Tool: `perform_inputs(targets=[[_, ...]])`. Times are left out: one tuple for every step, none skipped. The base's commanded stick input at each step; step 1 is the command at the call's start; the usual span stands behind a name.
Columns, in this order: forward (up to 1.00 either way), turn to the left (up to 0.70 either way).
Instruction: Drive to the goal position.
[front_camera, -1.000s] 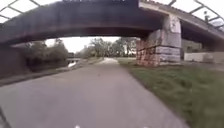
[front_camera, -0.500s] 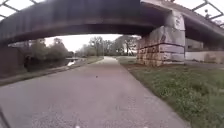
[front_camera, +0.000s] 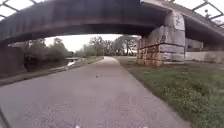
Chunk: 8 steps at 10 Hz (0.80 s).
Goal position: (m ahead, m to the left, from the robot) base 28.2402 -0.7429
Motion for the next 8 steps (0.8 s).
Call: perform_inputs(targets=[[1.00,0.00],[1.00,0.00],[1.00,0.03],[1.00,0.28],[1.00,0.39],[1.00,0.31],[1.00,0.13],[1.00,0.00]])
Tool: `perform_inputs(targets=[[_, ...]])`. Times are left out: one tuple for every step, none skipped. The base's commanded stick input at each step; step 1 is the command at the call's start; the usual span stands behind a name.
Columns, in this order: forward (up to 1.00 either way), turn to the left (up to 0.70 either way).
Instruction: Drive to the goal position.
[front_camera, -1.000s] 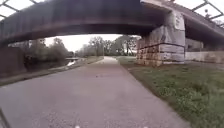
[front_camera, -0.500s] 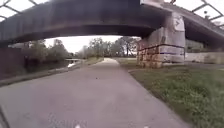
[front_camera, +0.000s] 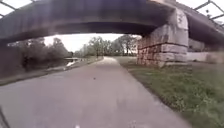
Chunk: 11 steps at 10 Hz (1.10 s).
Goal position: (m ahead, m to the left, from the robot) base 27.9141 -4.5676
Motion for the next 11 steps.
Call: perform_inputs(targets=[[1.00,0.14],[1.00,0.36],[1.00,0.30],[1.00,0.00],[1.00,0.00],[1.00,0.00],[1.00,0.00],[1.00,0.00],[1.00,0.00],[1.00,0.00],[1.00,0.00]])
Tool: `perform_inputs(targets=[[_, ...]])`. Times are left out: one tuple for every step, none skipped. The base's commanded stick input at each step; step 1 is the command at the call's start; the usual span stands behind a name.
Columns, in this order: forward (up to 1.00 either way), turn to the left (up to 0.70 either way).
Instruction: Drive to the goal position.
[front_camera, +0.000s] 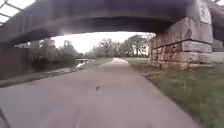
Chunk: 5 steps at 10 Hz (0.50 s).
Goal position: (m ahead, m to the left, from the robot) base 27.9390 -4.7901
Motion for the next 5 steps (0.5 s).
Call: perform_inputs(targets=[[1.00,0.00],[1.00,0.00],[1.00,-0.35],[1.00,-0.40],[1.00,-0.08]])
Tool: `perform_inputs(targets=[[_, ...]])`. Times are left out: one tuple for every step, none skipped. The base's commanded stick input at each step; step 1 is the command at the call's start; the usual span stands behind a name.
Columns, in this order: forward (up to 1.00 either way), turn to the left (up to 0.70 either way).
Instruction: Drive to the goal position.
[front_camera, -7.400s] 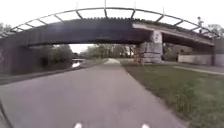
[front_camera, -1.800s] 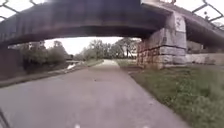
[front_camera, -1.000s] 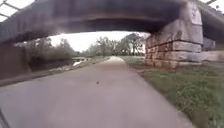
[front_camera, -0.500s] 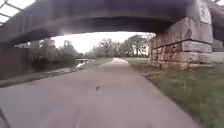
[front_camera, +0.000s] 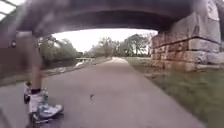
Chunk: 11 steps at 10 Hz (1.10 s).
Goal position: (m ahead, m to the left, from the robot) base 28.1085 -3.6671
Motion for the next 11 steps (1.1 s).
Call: perform_inputs(targets=[[1.00,0.00],[1.00,0.00],[1.00,0.00],[1.00,0.00],[1.00,0.00],[1.00,0.00],[1.00,0.00],[1.00,0.00],[1.00,0.00],[1.00,0.00],[1.00,0.00]])
